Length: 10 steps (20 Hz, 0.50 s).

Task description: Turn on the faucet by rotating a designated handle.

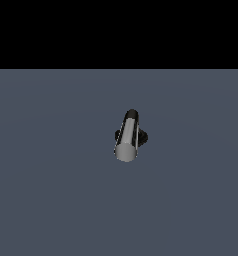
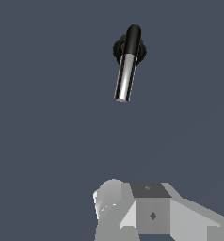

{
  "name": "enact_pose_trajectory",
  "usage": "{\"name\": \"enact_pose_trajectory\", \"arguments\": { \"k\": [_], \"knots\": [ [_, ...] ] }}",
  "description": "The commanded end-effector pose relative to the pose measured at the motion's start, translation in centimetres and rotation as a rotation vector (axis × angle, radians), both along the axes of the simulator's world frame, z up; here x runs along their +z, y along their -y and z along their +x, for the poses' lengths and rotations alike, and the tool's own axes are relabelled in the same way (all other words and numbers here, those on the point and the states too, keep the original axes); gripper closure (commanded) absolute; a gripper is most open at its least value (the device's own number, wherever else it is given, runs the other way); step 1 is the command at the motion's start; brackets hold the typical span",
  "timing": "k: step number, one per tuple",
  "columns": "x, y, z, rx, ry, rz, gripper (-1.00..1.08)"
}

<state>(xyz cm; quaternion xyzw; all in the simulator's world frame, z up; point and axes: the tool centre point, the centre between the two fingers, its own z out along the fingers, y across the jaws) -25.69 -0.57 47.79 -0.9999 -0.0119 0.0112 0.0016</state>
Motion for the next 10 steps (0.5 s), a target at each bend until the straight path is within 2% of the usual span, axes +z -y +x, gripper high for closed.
{"name": "enact_pose_trajectory", "arguments": {
  "k": [1, 10],
  "knots": [
    [0.0, 0.0, 0.0, 0.0, 0.0, 0.0, 1.08],
    [-1.9, -0.2, 0.5, -0.004, 0.001, 0.0, 1.08]
  ]
}}
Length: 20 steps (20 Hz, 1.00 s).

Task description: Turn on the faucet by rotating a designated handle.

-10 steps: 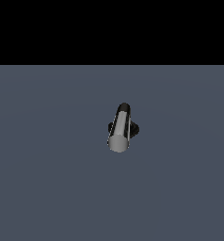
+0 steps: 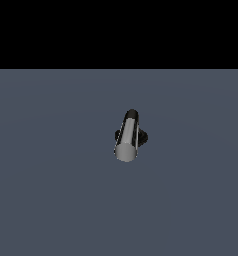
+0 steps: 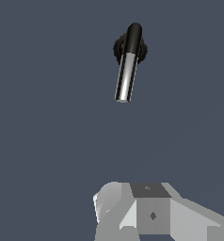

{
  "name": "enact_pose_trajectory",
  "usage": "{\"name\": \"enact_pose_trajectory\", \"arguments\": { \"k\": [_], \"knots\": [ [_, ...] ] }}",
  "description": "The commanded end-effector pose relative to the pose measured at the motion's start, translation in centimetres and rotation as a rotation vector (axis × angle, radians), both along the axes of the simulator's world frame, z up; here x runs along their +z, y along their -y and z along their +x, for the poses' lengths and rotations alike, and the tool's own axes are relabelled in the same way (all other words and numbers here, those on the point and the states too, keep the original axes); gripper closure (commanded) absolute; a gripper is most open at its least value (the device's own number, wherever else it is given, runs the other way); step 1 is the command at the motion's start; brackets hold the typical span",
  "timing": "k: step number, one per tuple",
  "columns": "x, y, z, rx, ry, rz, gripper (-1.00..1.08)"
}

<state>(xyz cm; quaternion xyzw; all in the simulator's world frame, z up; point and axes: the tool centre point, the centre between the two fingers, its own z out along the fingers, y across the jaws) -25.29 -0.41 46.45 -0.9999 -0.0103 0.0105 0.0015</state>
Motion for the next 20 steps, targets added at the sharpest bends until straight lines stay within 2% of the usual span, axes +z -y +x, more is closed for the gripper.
{"name": "enact_pose_trajectory", "arguments": {
  "k": [1, 8, 20],
  "knots": [
    [-1.0, -0.1, 0.3, -0.002, 0.0, 0.0, 1.08],
    [-5.1, -0.6, 1.5, -0.012, 0.003, 0.0, 1.08],
    [-14.6, -1.7, 4.5, -0.034, 0.008, -0.001, 1.08]
  ]
}}
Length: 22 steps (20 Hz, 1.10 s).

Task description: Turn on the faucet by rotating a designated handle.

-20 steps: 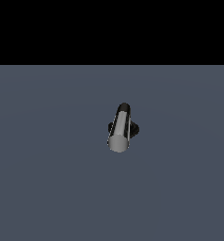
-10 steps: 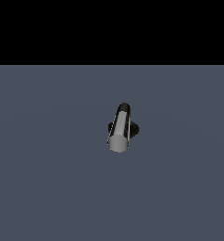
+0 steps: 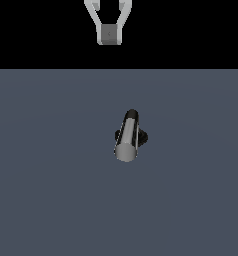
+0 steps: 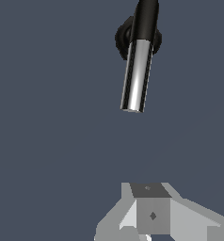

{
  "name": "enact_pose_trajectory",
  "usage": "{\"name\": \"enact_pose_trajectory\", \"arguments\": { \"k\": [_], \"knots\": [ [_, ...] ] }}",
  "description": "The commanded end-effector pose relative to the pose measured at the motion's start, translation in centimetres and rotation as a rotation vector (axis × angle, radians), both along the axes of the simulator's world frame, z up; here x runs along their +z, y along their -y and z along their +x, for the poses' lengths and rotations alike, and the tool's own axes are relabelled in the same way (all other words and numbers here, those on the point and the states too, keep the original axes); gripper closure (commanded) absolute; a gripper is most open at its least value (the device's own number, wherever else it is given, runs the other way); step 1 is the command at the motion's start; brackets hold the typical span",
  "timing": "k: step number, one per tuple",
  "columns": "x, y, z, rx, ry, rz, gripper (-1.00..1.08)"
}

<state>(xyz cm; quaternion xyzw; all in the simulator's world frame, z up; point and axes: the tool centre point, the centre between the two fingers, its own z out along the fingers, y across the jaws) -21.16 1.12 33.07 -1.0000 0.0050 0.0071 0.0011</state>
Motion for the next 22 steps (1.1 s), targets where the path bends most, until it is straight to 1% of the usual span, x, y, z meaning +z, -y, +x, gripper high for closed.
{"name": "enact_pose_trajectory", "arguments": {
  "k": [1, 22],
  "knots": [
    [-1.9, -0.2, 0.6, -0.005, 0.002, 0.0, 1.08],
    [-16.9, -1.8, 6.1, -0.038, 0.011, 0.0, 1.08]
  ]
}}
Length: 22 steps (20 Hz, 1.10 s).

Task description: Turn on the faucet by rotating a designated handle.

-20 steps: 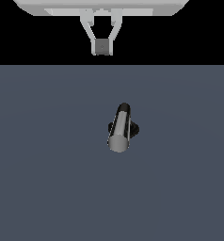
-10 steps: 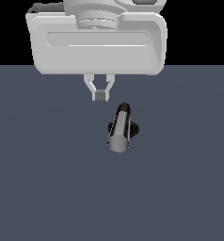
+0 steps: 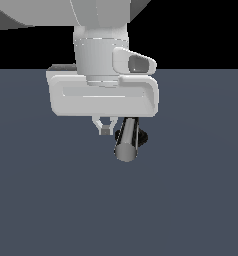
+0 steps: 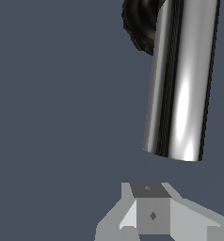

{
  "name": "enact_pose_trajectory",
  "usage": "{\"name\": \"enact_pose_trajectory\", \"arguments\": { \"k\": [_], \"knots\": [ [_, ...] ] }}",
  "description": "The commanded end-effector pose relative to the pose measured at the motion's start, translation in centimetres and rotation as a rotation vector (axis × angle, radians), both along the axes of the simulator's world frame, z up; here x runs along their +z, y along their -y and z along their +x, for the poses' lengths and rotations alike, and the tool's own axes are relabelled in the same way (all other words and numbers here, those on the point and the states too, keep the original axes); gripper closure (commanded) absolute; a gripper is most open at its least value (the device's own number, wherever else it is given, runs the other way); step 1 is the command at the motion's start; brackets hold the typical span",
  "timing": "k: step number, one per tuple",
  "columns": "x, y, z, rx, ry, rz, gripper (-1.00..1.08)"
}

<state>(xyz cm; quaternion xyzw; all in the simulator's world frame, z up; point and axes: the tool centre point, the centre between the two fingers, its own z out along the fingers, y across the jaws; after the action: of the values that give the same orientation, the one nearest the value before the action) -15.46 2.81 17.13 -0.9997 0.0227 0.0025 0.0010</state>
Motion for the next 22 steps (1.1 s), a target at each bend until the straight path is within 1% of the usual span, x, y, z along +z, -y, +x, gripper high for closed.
{"name": "enact_pose_trajectory", "arguments": {
  "k": [1, 6, 12, 22],
  "knots": [
    [-1.6, -0.2, 0.6, -0.003, 0.002, 0.0, 1.08],
    [-3.9, -0.4, 1.6, -0.009, 0.003, 0.0, 1.08],
    [-5.7, -0.6, 2.5, -0.013, 0.004, -0.001, 1.08],
    [-6.2, -0.5, 2.8, -0.015, 0.005, -0.002, 1.08]
  ]
}}
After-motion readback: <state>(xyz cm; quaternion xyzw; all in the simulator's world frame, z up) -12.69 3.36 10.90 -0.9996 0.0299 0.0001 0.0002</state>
